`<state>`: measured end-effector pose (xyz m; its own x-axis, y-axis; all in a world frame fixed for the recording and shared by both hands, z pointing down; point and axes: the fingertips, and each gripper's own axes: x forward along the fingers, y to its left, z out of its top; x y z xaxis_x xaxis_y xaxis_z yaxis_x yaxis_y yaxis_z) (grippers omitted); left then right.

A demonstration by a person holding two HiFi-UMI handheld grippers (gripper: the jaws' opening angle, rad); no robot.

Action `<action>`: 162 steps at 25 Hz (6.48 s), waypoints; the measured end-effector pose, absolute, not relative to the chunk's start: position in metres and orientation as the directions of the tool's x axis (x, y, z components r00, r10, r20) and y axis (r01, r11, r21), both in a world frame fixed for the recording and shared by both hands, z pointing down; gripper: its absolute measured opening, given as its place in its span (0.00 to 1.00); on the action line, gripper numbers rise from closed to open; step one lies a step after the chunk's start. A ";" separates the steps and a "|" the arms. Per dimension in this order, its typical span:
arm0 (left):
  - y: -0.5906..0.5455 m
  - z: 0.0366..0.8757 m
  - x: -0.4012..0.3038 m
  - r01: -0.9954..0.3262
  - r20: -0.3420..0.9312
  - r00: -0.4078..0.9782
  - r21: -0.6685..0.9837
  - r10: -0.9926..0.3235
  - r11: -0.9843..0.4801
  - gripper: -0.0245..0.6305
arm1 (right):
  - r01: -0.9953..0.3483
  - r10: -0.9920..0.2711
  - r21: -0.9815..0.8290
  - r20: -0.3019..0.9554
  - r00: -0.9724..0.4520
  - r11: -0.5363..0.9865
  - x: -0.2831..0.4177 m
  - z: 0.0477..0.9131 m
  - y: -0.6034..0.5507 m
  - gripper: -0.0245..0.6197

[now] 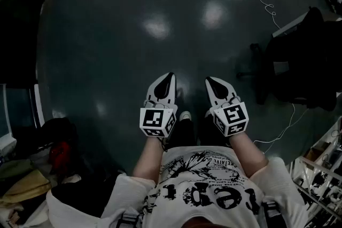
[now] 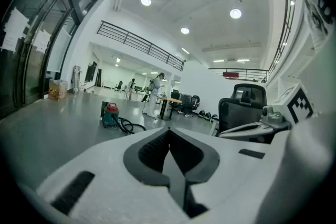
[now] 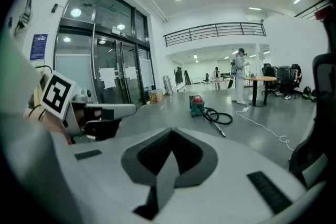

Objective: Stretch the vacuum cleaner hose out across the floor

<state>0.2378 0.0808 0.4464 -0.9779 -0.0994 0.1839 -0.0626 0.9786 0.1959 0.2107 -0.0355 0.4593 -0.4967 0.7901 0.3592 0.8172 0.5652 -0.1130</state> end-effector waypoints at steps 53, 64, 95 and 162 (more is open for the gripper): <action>0.577 0.411 -0.460 -0.231 0.216 -0.942 0.135 -0.256 0.963 0.05 | 0.824 0.804 -0.157 0.376 -0.461 0.545 -0.465 0.429 0.483 0.02; 0.605 0.404 -0.678 -0.401 0.236 -0.873 0.150 -0.427 0.904 0.04 | 0.789 0.783 -0.157 0.335 -0.524 0.594 -0.712 0.422 0.531 0.02; 0.608 0.841 -1.014 -0.771 0.440 -0.480 0.200 -0.759 0.604 0.05 | 0.559 0.497 -0.118 0.631 -0.596 0.821 -0.957 0.894 0.497 0.03; 0.617 0.669 -0.951 -0.722 0.508 -0.494 0.212 -0.706 0.658 0.05 | 0.701 0.621 -0.440 0.784 -0.005 0.561 -0.829 0.804 0.533 0.23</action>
